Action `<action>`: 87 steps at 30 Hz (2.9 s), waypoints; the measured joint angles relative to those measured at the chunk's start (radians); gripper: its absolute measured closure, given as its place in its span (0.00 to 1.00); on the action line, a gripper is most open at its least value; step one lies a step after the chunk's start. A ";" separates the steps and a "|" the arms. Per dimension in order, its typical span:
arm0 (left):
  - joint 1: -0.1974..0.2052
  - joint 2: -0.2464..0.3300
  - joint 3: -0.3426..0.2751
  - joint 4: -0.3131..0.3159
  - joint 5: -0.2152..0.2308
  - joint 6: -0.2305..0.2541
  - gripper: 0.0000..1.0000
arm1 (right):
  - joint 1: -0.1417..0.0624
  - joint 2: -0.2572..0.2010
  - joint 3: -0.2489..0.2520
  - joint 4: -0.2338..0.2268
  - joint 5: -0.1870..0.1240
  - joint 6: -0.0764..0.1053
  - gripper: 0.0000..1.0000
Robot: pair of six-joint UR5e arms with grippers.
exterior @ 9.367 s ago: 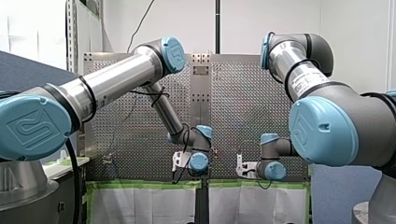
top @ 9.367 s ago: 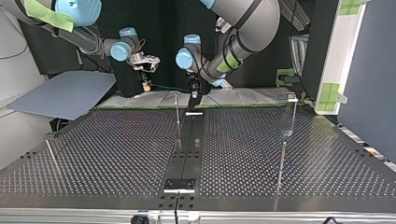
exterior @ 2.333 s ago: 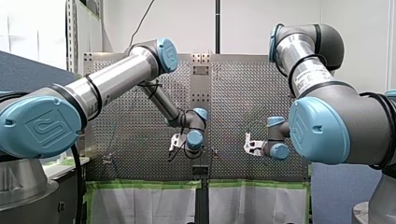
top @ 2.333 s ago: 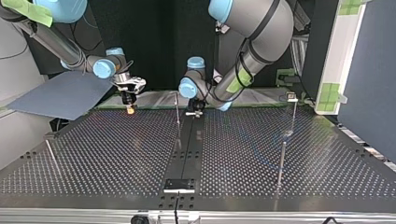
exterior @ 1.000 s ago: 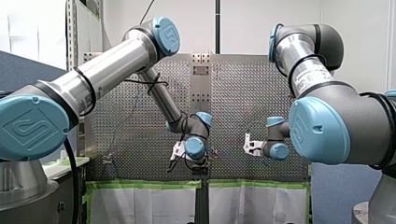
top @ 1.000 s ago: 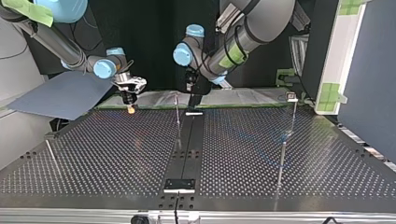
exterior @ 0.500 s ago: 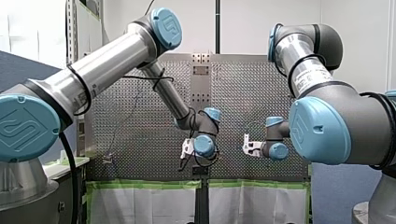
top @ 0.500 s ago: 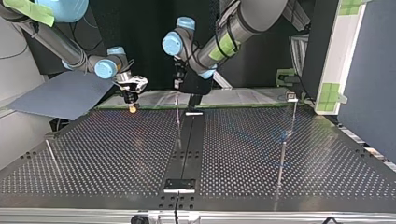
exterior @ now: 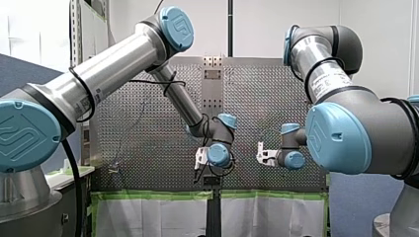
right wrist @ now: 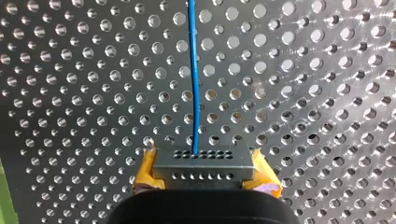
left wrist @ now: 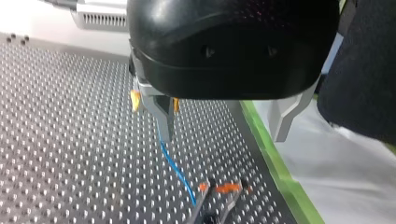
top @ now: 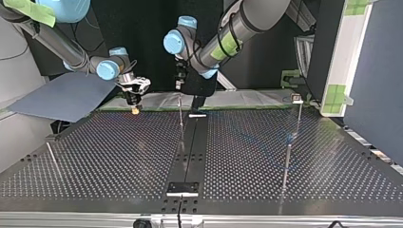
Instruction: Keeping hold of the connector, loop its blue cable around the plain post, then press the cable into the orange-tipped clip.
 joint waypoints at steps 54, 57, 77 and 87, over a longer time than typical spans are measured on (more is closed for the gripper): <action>0.026 -0.007 -0.008 -0.072 -0.116 -0.011 0.01 | 0.057 0.108 0.017 0.123 -0.007 -0.211 1.00; 0.029 -0.007 -0.008 -0.079 -0.127 -0.010 0.01 | 0.059 0.094 0.030 0.138 -0.031 -0.239 1.00; 0.042 -0.007 -0.009 -0.108 -0.140 -0.004 0.01 | 0.068 -0.073 0.212 -0.018 0.086 -0.188 1.00; 0.044 -0.007 -0.009 -0.124 -0.139 -0.016 0.01 | 0.081 -0.077 0.259 -0.043 0.094 -0.191 1.00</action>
